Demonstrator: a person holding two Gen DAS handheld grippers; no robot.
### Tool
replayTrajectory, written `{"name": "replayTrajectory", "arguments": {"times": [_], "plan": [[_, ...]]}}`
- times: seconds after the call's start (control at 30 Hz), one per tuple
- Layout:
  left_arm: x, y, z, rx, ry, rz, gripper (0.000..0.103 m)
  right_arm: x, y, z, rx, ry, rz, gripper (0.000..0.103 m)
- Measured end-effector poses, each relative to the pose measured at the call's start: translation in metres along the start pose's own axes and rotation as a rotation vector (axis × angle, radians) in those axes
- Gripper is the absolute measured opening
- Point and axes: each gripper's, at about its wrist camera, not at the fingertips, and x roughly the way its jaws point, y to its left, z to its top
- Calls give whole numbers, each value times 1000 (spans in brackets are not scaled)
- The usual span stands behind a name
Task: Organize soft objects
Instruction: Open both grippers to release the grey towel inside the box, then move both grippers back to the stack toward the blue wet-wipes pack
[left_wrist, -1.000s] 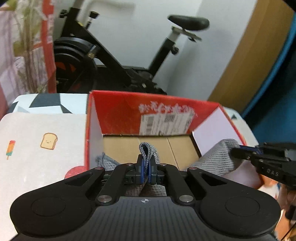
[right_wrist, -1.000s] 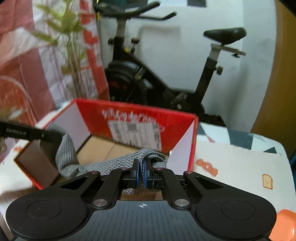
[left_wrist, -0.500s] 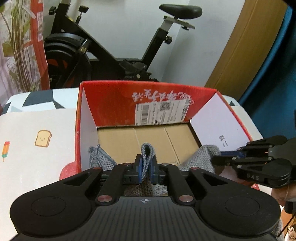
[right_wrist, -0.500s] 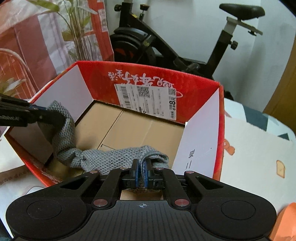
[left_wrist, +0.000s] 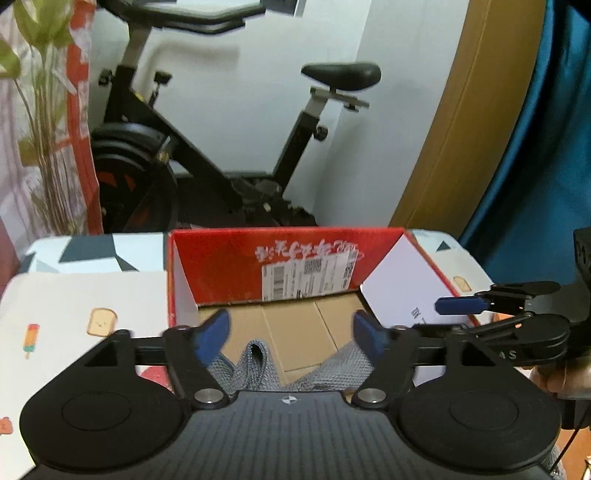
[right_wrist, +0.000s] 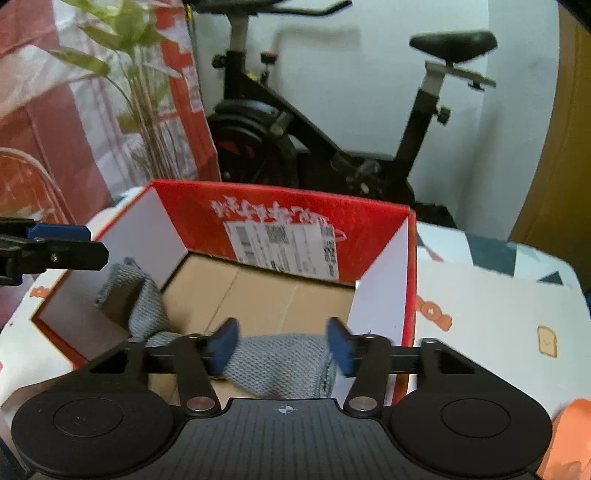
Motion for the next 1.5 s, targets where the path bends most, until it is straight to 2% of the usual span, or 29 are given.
{"name": "replayTrajectory", "arguments": {"times": [0.07,0.1,0.17,0.23,0.43,0.77,0.97,1.13,1.3,1.5], "plan": [[-10,-3,0,5,-30,10,95,-11,5,-1,-8,-27,-2,75],[-15,-5,-1,7,-41,14,98,-17,6,-2,-9,-42,1,84],[-26,-8,-4,5,-61,37,100,-29,10,-4,-9,-71,7,97],[-38,-12,-7,13,-81,54,103,-40,13,-8,-4,-104,13,103],[-72,-24,-28,37,-125,148,103,-73,21,-27,37,-174,31,103],[-119,-33,-80,-50,-142,204,103,-113,45,-89,82,-238,81,103],[-133,-47,-122,-106,-118,200,103,-126,56,-130,86,-238,100,103],[-134,-53,-152,-160,-78,201,103,-138,64,-156,43,-242,72,103],[-135,-58,-167,-150,-68,249,103,-139,65,-185,57,-210,79,102],[-124,-64,-183,-140,-1,252,103,-127,65,-200,80,-159,94,102]]}}
